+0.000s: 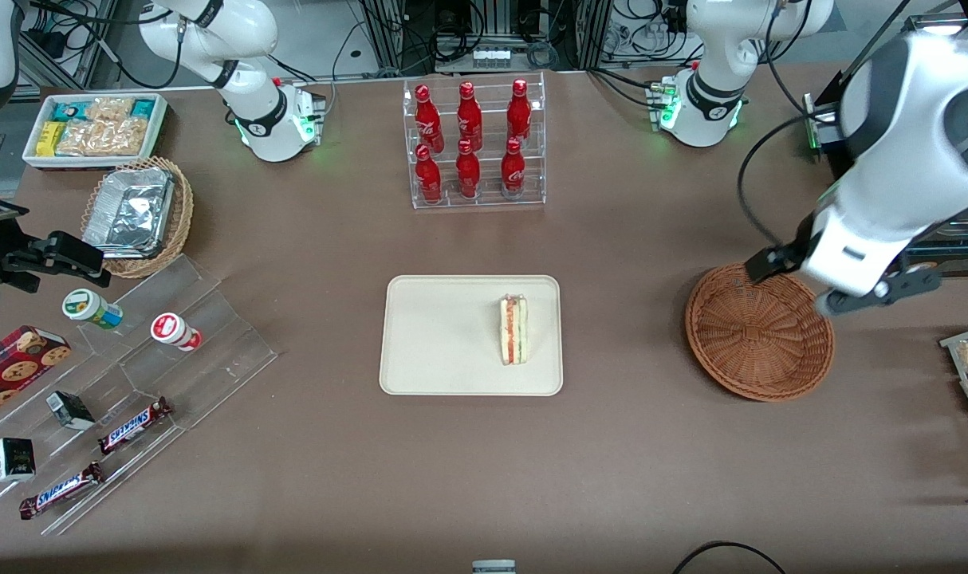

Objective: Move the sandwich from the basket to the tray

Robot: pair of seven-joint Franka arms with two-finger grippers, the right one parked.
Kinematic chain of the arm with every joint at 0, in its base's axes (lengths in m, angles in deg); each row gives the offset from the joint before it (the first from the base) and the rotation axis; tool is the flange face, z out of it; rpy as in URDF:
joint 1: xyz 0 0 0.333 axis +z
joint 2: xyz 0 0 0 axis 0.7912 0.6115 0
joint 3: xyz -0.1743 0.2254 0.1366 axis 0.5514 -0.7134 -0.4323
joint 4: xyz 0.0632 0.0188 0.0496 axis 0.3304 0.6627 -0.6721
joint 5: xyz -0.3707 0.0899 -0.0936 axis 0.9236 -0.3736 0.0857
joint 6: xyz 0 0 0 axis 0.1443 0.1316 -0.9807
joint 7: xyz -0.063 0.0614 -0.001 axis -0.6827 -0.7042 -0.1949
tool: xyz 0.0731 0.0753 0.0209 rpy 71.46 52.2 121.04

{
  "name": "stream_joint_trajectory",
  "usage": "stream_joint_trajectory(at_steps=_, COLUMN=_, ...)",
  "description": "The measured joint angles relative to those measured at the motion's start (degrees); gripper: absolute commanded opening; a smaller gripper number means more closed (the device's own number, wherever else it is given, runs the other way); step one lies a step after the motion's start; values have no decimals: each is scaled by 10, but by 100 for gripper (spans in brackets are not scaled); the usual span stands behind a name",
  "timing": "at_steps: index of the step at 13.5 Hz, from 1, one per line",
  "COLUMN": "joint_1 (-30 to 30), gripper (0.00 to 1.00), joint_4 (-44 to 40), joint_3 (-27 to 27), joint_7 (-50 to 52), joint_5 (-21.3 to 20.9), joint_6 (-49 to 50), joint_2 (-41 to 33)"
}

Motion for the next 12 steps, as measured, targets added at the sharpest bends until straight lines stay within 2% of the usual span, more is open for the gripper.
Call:
stream_joint_trajectory(at_steps=3, joint_1=11, gripper=100, joint_4=3, joint_3=-9, joint_7=-59, joint_5=1, joint_6=27, joint_2=-47)
stream_joint_trajectory(at_steps=5, joint_1=1, gripper=100, joint_4=4, joint_3=-23, joint_7=-72, joint_5=17, joint_6=28, joint_2=-63)
stream_joint_trajectory(at_steps=8, joint_1=-4, gripper=100, joint_4=4, joint_3=-30, joint_7=-118, joint_5=33, joint_6=42, joint_2=-73)
stream_joint_trajectory(at_steps=12, joint_1=-5, gripper=100, joint_4=4, joint_3=-30, joint_7=-129, joint_5=34, joint_6=47, joint_2=-75)
